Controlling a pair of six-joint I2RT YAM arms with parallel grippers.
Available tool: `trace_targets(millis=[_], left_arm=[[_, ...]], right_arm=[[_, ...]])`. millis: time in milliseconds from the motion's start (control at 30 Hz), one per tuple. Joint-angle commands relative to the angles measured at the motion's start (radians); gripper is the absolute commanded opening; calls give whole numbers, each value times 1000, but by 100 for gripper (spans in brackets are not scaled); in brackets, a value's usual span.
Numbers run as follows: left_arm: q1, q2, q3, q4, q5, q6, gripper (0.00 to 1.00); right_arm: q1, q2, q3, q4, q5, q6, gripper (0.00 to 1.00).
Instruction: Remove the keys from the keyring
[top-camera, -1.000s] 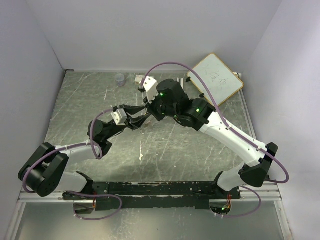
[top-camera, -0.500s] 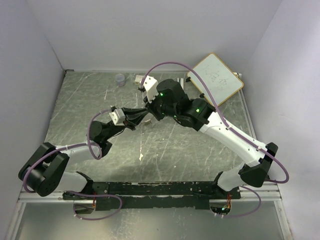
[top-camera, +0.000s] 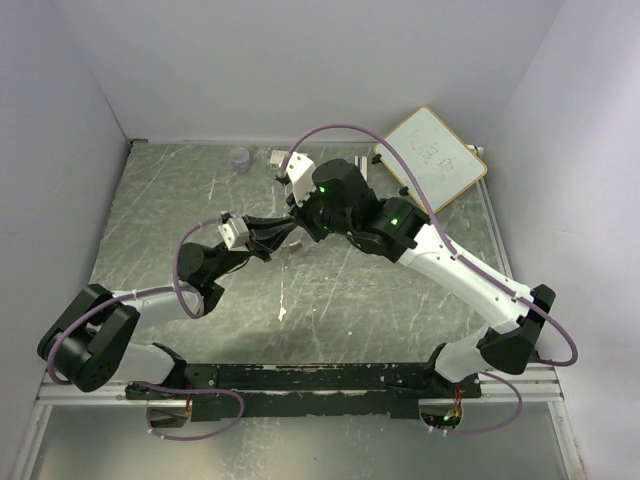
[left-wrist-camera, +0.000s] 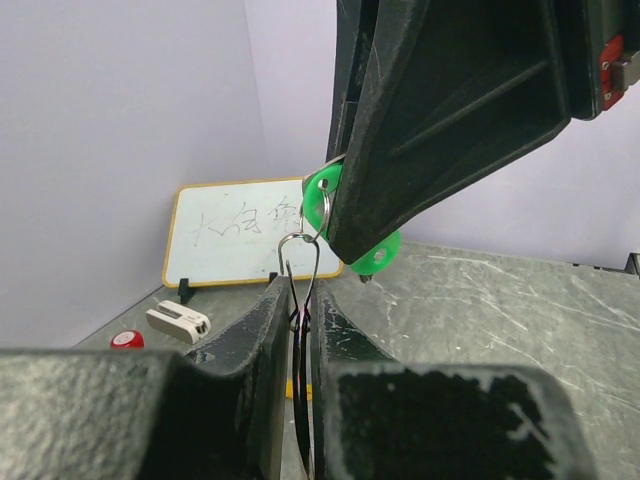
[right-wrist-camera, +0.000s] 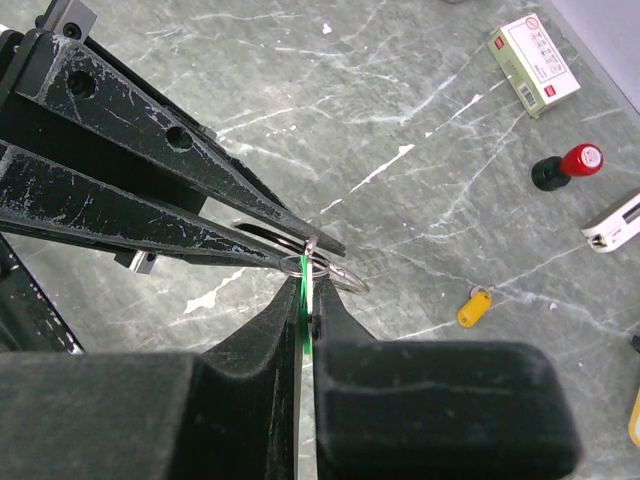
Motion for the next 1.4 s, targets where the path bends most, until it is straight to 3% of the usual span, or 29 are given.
trace_targets(millis=[0,133,933,1367], left_arm=[[7,-4,-8,43,-6,-4,16],[8,-7,-16,44,-12,6,7],[7,-184,11,-379,113,346,7],[7,-238,57,-490,223,409,7]], right_arm=[[3,5,-5,27,12,6,0],[3,4,0,25,17,4,0],[3,124,213,-203,78,-21,0],[4,158,210,-222,-45,-77,0]])
